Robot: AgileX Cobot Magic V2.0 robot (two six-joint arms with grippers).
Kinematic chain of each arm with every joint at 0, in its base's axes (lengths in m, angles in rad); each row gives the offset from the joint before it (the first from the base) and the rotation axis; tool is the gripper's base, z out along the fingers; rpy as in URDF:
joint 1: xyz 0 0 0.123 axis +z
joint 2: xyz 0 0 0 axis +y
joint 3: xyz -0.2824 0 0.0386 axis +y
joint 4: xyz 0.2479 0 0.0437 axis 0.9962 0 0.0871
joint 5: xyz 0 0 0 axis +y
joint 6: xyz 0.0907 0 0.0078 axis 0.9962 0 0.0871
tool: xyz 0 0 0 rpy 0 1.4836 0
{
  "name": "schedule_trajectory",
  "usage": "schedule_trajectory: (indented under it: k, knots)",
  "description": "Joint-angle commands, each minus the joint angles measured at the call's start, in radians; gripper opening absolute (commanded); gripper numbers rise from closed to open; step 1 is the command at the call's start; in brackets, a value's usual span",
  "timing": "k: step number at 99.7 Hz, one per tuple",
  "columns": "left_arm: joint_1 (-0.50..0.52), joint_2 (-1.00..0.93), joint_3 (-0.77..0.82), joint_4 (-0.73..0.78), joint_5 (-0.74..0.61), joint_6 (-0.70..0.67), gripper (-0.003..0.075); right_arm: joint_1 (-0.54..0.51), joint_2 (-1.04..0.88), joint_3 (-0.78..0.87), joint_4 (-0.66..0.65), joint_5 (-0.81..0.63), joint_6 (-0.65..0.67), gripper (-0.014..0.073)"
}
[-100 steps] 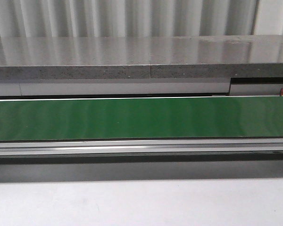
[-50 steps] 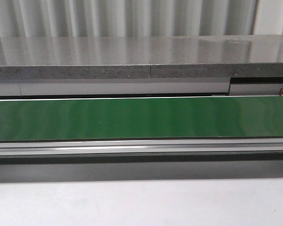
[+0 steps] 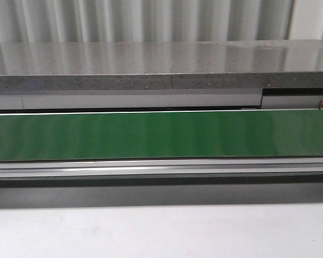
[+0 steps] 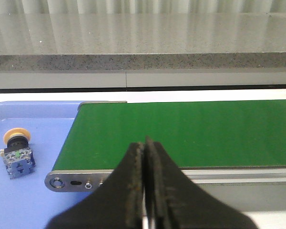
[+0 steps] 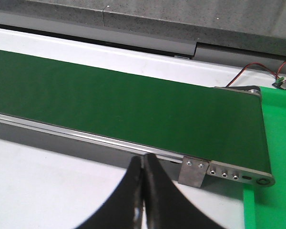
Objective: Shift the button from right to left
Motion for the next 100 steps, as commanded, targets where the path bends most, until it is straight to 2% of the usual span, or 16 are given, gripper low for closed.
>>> schedule_trajectory:
  k: [1,11,20,32,40,54,62,74,80,91,100]
  knots:
    - [0.001,-0.034,0.024,-0.006,-0.091,-0.009,-0.0020,-0.002,0.011,-0.024,0.009,-0.075,-0.012,-0.0068]
    - [0.001,-0.034,0.024,-0.006,-0.091,-0.009,-0.0020,-0.002,0.011,-0.019,0.009,-0.079,-0.012,-0.0068]
    - [0.001,-0.034,0.024,-0.006,-0.091,-0.009,-0.0020,-0.007,0.011,0.008,-0.009,-0.156,-0.012,-0.0068]
    - [0.001,-0.034,0.024,-0.006,-0.091,-0.009,-0.0020,-0.037,0.010,0.090,-0.013,-0.359,-0.001,-0.0068]
    - [0.001,-0.034,0.024,-0.006,-0.091,-0.009,-0.0020,-0.062,0.010,0.169,-0.045,-0.558,0.027,-0.0068]
    - [0.001,-0.034,0.024,-0.006,-0.091,-0.009,-0.0020,-0.138,0.007,0.301,-0.157,-0.758,0.193,-0.0068]
    - [0.001,-0.034,0.024,-0.006,-0.091,-0.009,-0.0020,-0.175,-0.014,0.355,-0.209,-0.785,0.260,-0.0068]
    - [0.001,-0.034,0.024,-0.006,-0.091,-0.009,-0.0020,-0.180,-0.099,0.447,-0.207,-0.803,0.262,-0.0068]
    - [0.001,-0.034,0.024,-0.006,-0.091,-0.009,-0.0020,-0.180,-0.153,0.443,-0.207,-0.726,0.261,-0.0068]
    - [0.001,-0.034,0.024,-0.007,-0.091,-0.009,-0.0020,-0.181,-0.237,0.444,-0.202,-0.695,0.260,-0.0068]
    - [0.001,-0.034,0.024,-0.007,-0.091,-0.009,-0.0020,-0.182,-0.235,0.445,-0.202,-0.696,0.260,-0.0068]
